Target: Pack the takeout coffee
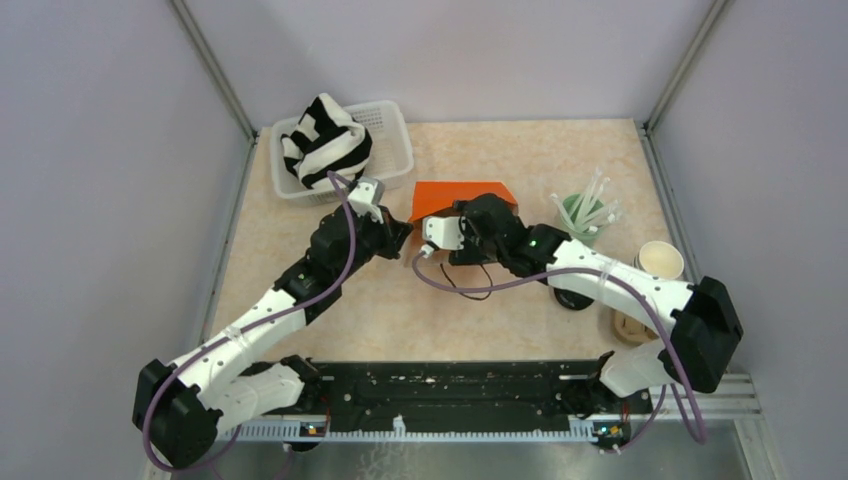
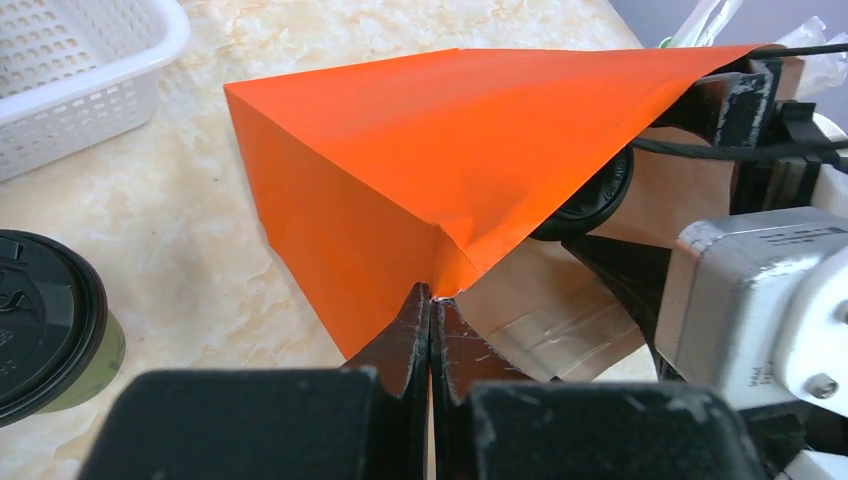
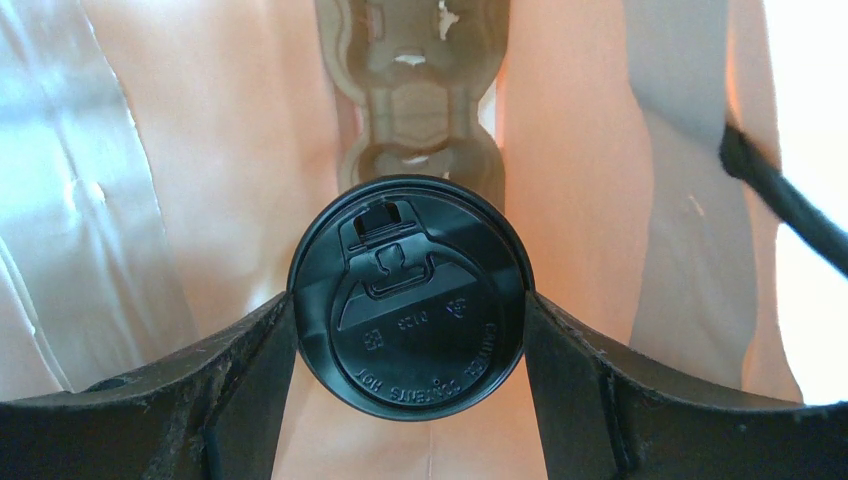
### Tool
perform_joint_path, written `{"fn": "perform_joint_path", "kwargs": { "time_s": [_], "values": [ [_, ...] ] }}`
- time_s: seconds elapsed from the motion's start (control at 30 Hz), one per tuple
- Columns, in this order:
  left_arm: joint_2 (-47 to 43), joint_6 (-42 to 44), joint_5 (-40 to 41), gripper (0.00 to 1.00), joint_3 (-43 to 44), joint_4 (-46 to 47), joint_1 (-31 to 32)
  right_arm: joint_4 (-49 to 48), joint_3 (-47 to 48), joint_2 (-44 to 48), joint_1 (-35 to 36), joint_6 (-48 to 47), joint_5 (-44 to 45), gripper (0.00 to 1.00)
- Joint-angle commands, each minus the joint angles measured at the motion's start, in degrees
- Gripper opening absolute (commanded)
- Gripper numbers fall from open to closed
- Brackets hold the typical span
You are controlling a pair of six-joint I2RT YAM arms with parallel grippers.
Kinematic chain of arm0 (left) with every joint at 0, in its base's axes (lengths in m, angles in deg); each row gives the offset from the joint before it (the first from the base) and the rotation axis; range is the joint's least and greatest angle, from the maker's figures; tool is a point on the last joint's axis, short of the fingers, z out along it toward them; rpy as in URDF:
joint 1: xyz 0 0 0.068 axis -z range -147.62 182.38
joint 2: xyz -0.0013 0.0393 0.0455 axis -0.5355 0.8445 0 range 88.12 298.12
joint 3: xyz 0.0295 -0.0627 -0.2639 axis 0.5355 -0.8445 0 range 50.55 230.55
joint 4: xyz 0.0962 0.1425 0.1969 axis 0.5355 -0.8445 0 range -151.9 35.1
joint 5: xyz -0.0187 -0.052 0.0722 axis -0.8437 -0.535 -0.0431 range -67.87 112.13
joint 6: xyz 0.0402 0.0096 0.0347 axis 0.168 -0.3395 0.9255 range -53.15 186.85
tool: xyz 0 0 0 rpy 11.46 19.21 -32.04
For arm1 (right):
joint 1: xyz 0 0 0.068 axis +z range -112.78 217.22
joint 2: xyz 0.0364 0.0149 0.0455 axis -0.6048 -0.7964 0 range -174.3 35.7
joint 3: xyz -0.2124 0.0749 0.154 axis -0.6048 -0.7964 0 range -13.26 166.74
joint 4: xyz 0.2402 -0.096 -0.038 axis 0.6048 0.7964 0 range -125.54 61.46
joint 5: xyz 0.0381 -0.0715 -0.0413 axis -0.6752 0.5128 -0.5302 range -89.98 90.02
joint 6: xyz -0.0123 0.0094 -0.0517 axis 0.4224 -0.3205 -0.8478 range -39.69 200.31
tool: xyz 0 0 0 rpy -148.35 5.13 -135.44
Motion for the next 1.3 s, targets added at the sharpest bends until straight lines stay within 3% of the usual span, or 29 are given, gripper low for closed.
{"fn": "perform_joint_path", "kwargs": {
  "time_s": [0.0,0.27,0.8,1.17,1.27],
  "values": [
    [-1.25,-0.20,-1.54,0.00,0.58,0.28,-0.10,-6.65,-2.06,1.92,-0.77,-2.24,-2.62,0.45],
    [0.01,-4.55,-2.10,0.00,2.44,-2.46,-0.11,-9.85,-4.48,3.15,-3.47,-3.16,-8.96,0.45],
    [0.92,-4.96,-2.33,0.00,6.08,-8.49,-0.10,-19.92,-8.33,3.22,-9.08,-2.07,-15.68,0.46],
    [3.02,-4.46,-0.68,0.00,11.45,-12.41,-0.28,-5.63,-3.42,3.69,-9.10,-11.67,-24.77,0.45],
    [3.83,-4.68,-1.79,0.00,13.06,-13.02,-0.30,-5.59,-4.38,4.42,-9.07,-14.08,-25.54,0.46]
  ]
}}
